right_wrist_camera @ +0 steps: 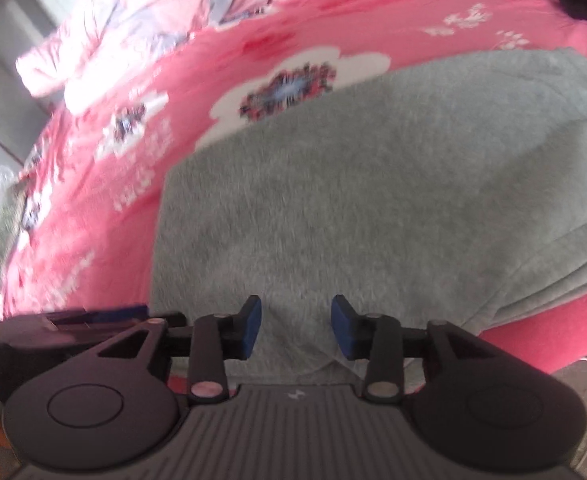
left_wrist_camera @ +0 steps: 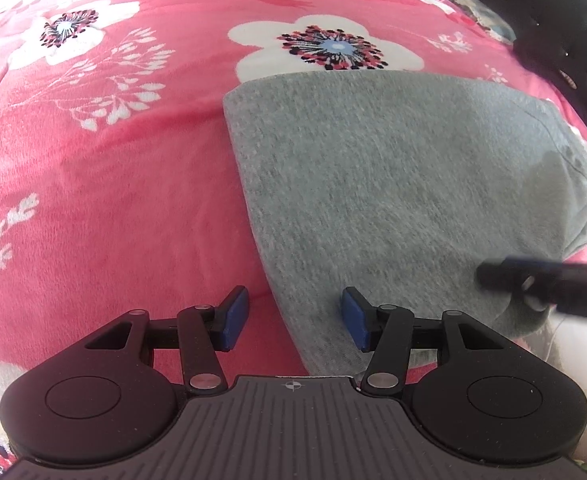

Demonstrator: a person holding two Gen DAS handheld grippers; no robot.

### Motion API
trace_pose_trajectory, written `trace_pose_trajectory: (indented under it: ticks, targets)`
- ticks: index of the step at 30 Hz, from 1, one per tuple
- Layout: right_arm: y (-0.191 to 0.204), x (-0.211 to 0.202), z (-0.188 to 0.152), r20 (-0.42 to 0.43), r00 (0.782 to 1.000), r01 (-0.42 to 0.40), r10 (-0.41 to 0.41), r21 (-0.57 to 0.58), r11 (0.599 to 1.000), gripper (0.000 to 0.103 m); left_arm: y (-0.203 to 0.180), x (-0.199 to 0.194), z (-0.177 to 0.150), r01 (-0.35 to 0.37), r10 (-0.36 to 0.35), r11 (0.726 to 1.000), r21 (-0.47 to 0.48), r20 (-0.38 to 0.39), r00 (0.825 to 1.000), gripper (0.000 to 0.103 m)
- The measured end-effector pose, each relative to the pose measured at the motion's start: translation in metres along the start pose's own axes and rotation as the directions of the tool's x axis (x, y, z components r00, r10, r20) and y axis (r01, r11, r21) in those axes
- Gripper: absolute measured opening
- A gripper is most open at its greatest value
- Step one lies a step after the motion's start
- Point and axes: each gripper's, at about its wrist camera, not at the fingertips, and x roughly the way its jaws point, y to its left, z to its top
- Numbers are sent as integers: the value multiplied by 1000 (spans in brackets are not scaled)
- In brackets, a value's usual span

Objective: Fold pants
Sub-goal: 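Fold the waistband over the pants with the right tool and open, then grasp the folded pants edge with the right tool while the left tool approaches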

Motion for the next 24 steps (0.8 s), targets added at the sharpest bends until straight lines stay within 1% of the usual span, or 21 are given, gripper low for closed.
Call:
trace_pose_trajectory:
  ticks: [2, 5, 8, 13, 17, 20, 22, 24]
  targets:
    - [2, -1, -10, -15, 1000, 19, -19, -32, 999, 103, 1, 0, -1, 6, -6, 1000, -2, -2, 1000, 103]
    - [12, -13, -19, -29, 999, 12, -15, -90, 996, 103, 2, -2, -1, 8, -8, 1000, -4, 1, 1000, 103]
    - [30, -24, -25, -19, 999, 27, -31, -193, 981, 103, 3, -4, -1, 9, -9, 1000, -9, 3, 1000, 103]
    - [53, -31, -31, 10, 999, 54, -53, -341, 939, 103, 4, -8, 0, 6, -5, 1000, -11, 6, 1000, 103]
    - [69, -31, -37, 16, 997, 75, -76, -442, 894, 103, 7, -10, 1, 5, -5, 1000, -17, 5, 1000, 103]
    - [76, -30, -41, 22, 997, 79, -78, -488, 869, 103, 11, -8, 4, 33, -33, 999, -41, -6, 999, 103]
    - [78, -30, -43, 26, 997, 78, -75, -506, 859, 103, 14, -5, 6, 64, -66, 995, -70, -21, 998, 103]
    - [79, -29, -44, 27, 997, 78, -74, -513, 855, 103, 15, -2, 9, 81, -83, 993, -82, -30, 996, 103]
